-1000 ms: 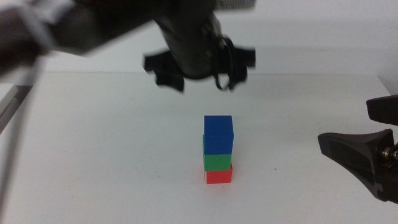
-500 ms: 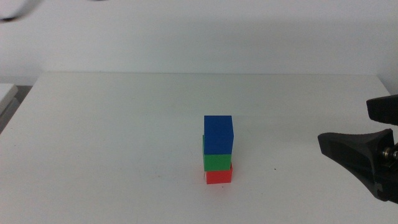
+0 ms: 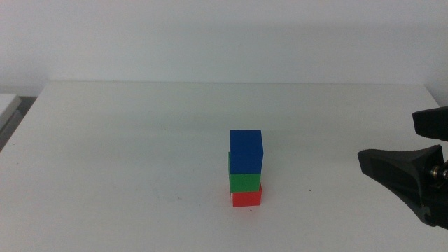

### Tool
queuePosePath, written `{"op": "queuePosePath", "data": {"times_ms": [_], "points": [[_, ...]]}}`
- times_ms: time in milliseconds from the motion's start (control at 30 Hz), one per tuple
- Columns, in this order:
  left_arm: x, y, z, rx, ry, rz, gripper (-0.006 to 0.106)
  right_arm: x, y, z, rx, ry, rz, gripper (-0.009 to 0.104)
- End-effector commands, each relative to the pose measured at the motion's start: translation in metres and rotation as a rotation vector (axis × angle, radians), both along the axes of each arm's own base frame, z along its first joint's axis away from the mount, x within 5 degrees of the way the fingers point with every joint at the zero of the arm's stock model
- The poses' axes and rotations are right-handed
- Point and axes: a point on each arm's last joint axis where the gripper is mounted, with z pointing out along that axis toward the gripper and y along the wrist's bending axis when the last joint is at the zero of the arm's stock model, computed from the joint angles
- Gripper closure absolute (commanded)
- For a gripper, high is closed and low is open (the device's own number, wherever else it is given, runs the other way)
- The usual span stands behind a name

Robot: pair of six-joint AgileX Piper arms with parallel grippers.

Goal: Stack red cubes first, then green, then blue cubes in a specific spot.

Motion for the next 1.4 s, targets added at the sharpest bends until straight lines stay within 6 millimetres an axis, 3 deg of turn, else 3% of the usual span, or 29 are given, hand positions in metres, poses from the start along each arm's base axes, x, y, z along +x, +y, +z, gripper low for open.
{"op": "queuePosePath", "data": {"times_ms": [0, 133, 933, 1067, 1167, 1367], "points": [[0.001, -0.004, -0.017, -0.036, -0.040, -0.017, 0.007, 0.000, 0.000, 0.000, 0.000, -0.011, 0.008, 0.002], [-0.005, -0.008, -0.030, -0.092, -0.044, -0.039, 0.007, -0.001, 0.000, 0.001, 0.002, -0.012, 0.008, 0.002], [-0.010, -0.009, -0.026, -0.119, -0.105, -0.053, 0.007, -0.001, 0.000, 0.001, 0.002, -0.012, 0.008, 0.002], [-0.011, -0.008, -0.025, -0.117, -0.244, -0.051, 0.007, -0.003, 0.002, -0.013, 0.027, 0.076, 0.013, 0.002], [-0.005, -0.008, -0.046, -0.123, -0.354, -0.048, 0.007, -0.005, 0.000, -0.023, 0.175, 0.135, 0.004, 0.002], [-0.005, -0.007, -0.099, -0.124, -0.365, -0.043, 0.007, 0.006, -0.034, -0.045, 0.282, -0.040, -0.159, 0.002]]}}
